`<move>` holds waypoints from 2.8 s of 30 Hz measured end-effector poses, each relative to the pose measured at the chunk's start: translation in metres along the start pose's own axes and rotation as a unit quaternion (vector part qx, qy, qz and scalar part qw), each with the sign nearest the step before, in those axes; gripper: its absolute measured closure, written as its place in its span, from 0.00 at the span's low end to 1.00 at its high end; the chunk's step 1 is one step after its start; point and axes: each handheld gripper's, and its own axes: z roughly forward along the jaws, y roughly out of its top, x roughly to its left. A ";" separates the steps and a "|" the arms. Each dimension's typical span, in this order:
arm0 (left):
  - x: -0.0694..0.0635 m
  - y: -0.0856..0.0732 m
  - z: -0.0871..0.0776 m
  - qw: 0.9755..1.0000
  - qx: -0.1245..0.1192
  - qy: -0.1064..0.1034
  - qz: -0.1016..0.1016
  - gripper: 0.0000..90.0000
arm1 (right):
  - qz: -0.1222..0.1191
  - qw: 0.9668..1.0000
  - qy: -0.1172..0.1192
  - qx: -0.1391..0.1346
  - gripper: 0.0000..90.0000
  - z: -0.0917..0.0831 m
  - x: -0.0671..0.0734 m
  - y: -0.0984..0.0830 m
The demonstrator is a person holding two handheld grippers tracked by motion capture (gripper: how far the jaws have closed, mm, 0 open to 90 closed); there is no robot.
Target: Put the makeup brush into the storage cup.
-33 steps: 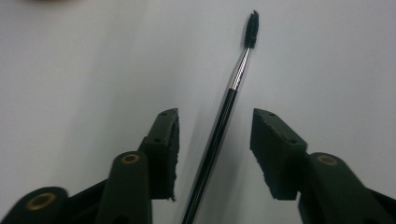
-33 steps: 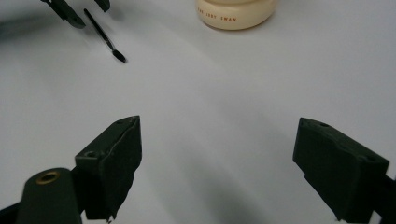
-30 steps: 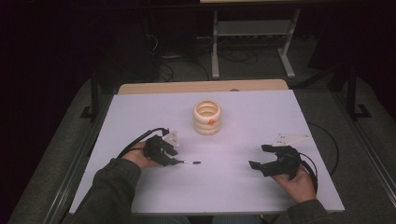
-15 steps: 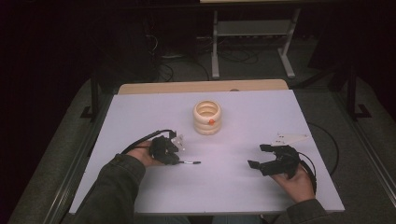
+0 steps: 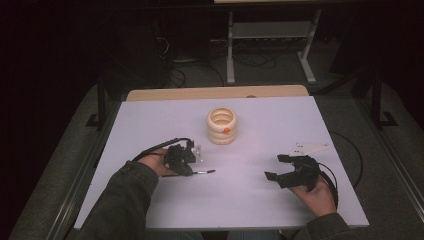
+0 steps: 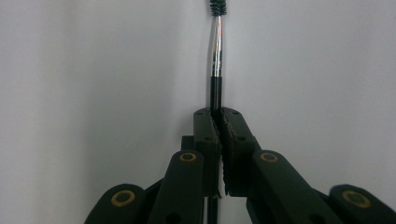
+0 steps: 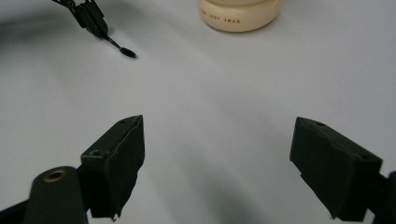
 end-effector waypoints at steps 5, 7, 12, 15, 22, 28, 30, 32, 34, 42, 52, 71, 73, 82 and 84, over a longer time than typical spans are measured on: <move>0.001 -0.006 -0.006 1.000 -0.025 -0.004 -0.016 0.96 | 0.001 1.000 0.000 0.000 0.19 0.000 0.000 0.000; 0.000 -0.009 -0.009 0.999 -0.030 -0.004 -0.019 0.96 | 0.004 1.000 0.001 0.000 0.19 0.000 0.000 0.000; -0.006 -0.013 -0.020 0.998 -0.066 -0.008 -0.023 0.96 | 0.008 1.000 0.007 -0.004 0.19 0.000 0.001 0.000; -0.011 -0.017 -0.023 0.996 -0.082 -0.015 -0.024 0.96 | 0.010 1.000 0.013 -0.002 0.19 0.000 0.003 0.001; -0.020 -0.030 -0.032 0.986 -0.158 -0.032 -0.045 0.96 | 0.007 0.999 0.039 -0.010 0.19 0.003 0.011 0.005; -0.029 -0.036 -0.037 0.977 -0.204 -0.031 -0.055 0.96 | -0.010 0.998 0.057 -0.012 0.19 0.005 0.024 0.014; -0.030 -0.037 -0.038 0.975 -0.213 -0.029 -0.058 0.96 | -0.010 0.998 0.067 -0.014 0.19 0.005 0.027 0.017; -0.034 -0.041 -0.042 0.967 -0.244 -0.029 -0.070 0.96 | -0.011 0.997 0.078 -0.018 0.19 0.006 0.030 0.021; -0.036 -0.043 -0.044 0.963 -0.257 -0.028 -0.076 0.96 | -0.015 0.996 0.087 -0.021 0.19 0.007 0.035 0.026; -0.044 -0.048 -0.049 0.948 -0.302 -0.021 -0.094 0.96 | -0.041 0.992 0.114 -0.021 0.19 0.015 0.052 0.044; -0.054 -0.047 -0.052 0.925 -0.362 -0.029 -0.110 0.96 | -0.051 0.988 0.145 -0.022 0.25 0.024 0.064 0.060; -0.075 -0.038 -0.037 0.891 -0.437 -0.036 -0.117 0.96 | -0.064 0.978 0.198 -0.025 0.42 0.045 0.089 0.081; -0.076 -0.037 -0.035 0.889 -0.441 -0.035 -0.119 0.96 | -0.064 0.977 0.204 -0.028 0.45 0.047 0.090 0.082; -0.078 -0.034 -0.033 0.884 -0.452 -0.028 -0.118 0.96 | -0.044 0.973 0.224 -0.033 0.63 0.052 0.089 0.085; -0.079 -0.033 -0.032 0.883 -0.453 -0.026 -0.117 0.96 | -0.042 0.973 0.225 -0.031 0.66 0.054 0.088 0.084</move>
